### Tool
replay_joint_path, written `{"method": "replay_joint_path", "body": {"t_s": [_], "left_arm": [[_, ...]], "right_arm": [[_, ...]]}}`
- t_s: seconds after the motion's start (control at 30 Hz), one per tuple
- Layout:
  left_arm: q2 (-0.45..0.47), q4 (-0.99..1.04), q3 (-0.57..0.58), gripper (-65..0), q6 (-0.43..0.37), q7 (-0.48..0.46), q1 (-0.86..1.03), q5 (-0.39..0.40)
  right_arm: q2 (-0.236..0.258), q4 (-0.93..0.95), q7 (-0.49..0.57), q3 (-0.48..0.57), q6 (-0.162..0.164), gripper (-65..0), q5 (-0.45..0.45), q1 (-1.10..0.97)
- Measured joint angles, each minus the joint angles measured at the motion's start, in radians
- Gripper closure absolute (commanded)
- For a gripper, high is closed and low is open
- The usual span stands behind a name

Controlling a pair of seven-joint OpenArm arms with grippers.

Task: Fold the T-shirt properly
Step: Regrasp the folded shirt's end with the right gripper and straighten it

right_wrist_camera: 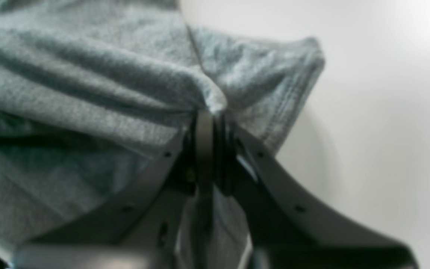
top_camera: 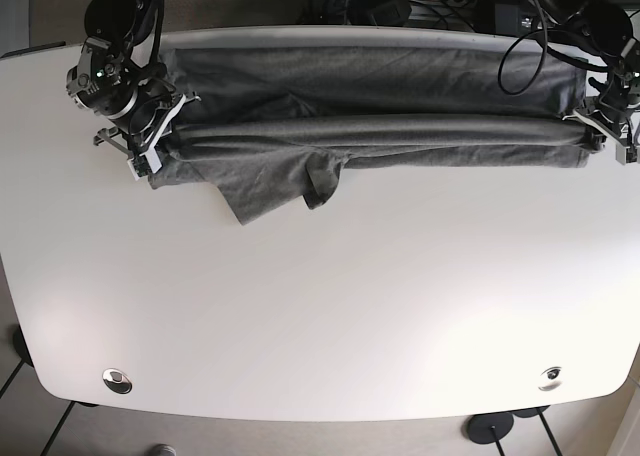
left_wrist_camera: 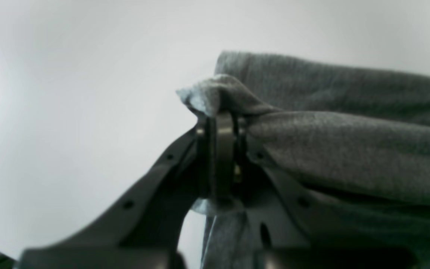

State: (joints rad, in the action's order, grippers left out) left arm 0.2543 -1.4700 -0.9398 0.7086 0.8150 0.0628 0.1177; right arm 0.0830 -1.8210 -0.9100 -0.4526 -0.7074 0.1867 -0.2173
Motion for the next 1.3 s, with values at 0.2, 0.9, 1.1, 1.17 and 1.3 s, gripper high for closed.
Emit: {"method": "replay_joint_path", "body": {"t_s": [0.2,0.9,1.1,1.17,1.3], "left_arm": [[0.002,-0.008,-0.001,-26.3,-0.004,0.000,0.002,-0.013],[-0.076,-0.073,0.163,-26.3,-0.005,-0.011,0.072,-0.021],[-0.045,0.003,0.155,-26.3,-0.005,-0.050,0.072,0.018],[-0.044,0.007,0.155,-26.3,-0.005,-0.050,0.070,0.017],[-0.043,0.008,0.156,-26.3,-0.005,-0.054,0.073,0.018]], "right_arm": [[0.010,-0.087,-0.010,-0.069,0.010,-56.8,0.156,-0.075],[-0.005,0.503,-0.007,0.151,0.011,-50.7,0.233,0.351],[-0.055,0.516,-0.011,0.205,0.008,-11.9,0.235,0.340],[-0.049,0.515,-0.018,0.203,0.009,-1.1,0.230,0.336],[-0.050,0.300,-0.049,0.203,0.015,-1.6,0.221,0.282]]}}
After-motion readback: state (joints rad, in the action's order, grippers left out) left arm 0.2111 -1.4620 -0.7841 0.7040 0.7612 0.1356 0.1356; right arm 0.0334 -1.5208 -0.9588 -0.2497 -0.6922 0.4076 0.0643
